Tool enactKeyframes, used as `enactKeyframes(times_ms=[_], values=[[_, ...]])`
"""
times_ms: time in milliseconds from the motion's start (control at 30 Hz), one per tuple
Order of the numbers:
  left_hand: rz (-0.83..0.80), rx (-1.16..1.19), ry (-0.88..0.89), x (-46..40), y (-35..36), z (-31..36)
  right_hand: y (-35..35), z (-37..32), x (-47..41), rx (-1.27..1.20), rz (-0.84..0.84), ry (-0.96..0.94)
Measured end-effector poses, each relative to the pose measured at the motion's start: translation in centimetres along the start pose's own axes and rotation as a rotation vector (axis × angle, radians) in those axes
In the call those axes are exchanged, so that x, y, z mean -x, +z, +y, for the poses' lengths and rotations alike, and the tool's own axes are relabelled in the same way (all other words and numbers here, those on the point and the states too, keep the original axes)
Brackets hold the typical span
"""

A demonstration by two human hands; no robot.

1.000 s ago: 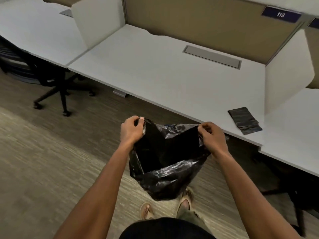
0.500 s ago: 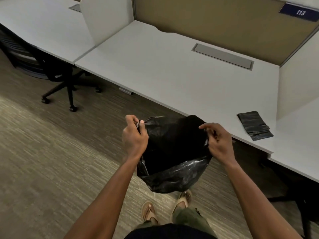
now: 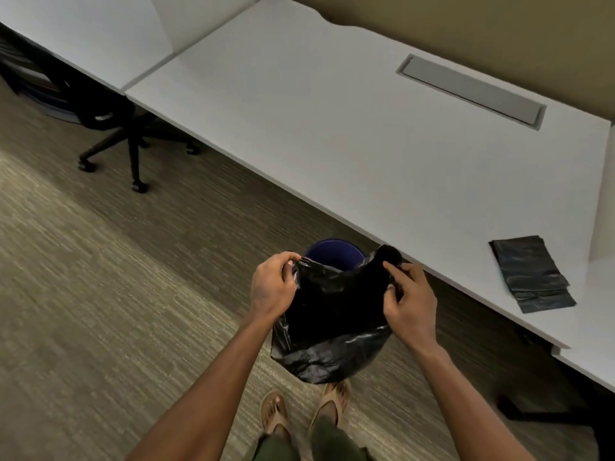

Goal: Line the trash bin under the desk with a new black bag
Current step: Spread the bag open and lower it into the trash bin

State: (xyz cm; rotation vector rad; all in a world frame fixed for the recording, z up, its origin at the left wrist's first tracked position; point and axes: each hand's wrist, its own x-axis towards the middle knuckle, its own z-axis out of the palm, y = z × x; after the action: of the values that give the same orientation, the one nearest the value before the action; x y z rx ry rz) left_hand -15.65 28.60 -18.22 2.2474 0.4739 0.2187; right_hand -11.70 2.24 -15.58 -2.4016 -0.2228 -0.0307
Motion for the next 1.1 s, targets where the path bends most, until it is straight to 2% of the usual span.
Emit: enactKeyframes(times_ms=[200,333,433,600,733,833,1000,1100], values=[[0.340,0.046,-0.090,-3.1,2.9,-2.0,2.0,4.5,0.8,0.123,0.165,-0.199],[0.342,0.070,-0.016,-3.4,5.0,-3.1,3.8,7.3,2.0,0.208,0.155,-0.231],[0.283,0.065,0.047,-3.8,6.8,-3.9,5.0,8.8,1.9,0.238,0.125,-0.231],[0.039,0.016,0.058,-4.9,10.0,-5.8,7.6,11.1,0.8,0.229,0.058,-0.211],[-0.139,-0.059,0.057,-6.5,12.5,-7.7,10.4,12.6,-0.5,0.162,-0.003,-0.117],[-0.204,-0.116,0.035,-8.1,14.3,-10.0,12.8,14.3,-2.1,0.111,-0.030,-0.013],[-0.244,-0.154,0.007,-10.0,17.3,-14.2,17.4,18.8,-4.5,0.161,-0.126,0.156],[-0.281,-0.168,-0.066,-11.2,19.4,-16.7,19.8,20.3,-5.7,0.136,-0.136,0.171]])
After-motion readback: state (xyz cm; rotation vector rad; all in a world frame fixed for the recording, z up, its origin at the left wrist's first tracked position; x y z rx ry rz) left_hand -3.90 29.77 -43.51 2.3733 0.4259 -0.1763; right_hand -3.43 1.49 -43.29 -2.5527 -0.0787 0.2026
